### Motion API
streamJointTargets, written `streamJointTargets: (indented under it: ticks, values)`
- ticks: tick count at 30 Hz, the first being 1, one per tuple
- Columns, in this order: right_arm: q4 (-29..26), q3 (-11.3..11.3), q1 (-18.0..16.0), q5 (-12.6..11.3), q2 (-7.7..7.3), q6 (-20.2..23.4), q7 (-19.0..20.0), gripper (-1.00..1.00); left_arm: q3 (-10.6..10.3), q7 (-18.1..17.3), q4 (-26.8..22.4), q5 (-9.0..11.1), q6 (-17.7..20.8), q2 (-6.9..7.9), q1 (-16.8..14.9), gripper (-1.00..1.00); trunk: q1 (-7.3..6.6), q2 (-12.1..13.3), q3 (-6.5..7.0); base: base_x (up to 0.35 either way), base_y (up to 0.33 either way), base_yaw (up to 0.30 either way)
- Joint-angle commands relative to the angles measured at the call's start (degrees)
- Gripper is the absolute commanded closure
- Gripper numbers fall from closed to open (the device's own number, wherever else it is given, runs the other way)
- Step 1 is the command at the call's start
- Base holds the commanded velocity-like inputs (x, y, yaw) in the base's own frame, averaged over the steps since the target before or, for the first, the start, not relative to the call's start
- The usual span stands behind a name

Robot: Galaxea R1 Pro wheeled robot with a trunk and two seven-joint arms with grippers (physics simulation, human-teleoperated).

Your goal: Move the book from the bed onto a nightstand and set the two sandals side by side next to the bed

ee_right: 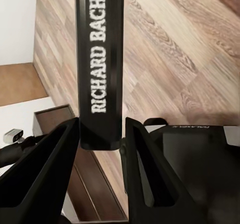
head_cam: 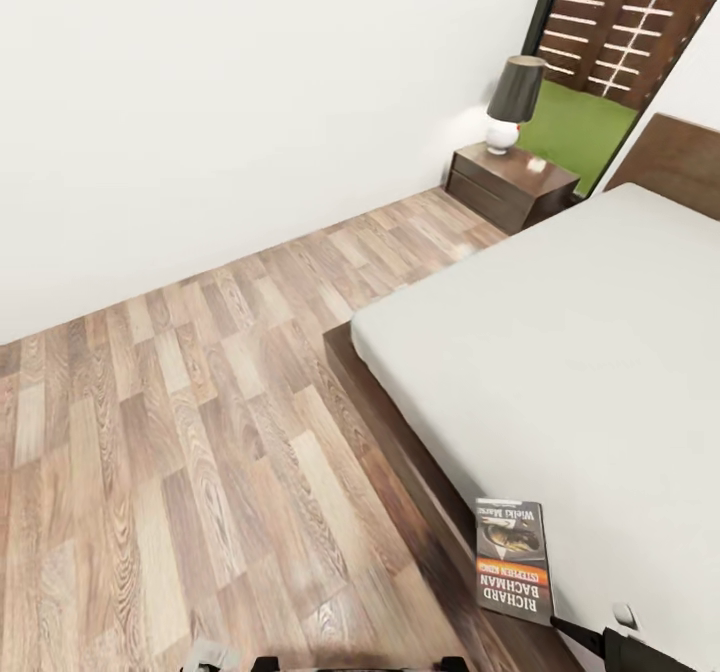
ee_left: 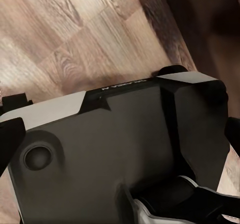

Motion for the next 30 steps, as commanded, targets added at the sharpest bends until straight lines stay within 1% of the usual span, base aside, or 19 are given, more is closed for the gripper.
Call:
streamJointTargets:
  ticks: [1,12,30]
  values:
    - [-0.03,0.37,0.0,-0.61,-0.03,0.59,0.15,1.0,0.41,-0.14,0.06,-0.62,-0.35,-0.01,-0.05,-1.0,0.02,-0.06,-0.06,0.0,0.0,0.294]
    - [0.0,0.37,0.0,-0.61,-0.03,0.61,0.2,1.0,0.4,-0.14,0.07,-0.67,-0.35,-0.32,-0.05,-1.0,0.02,-0.06,-0.06,0.0,0.0,0.294]
    - [0.0,0.37,0.0,-0.61,-0.03,0.61,0.21,1.0,0.41,-0.14,0.07,-0.7,-0.35,-0.36,-0.05,-1.0,0.02,-0.06,-0.06,0.0,0.0,0.294]
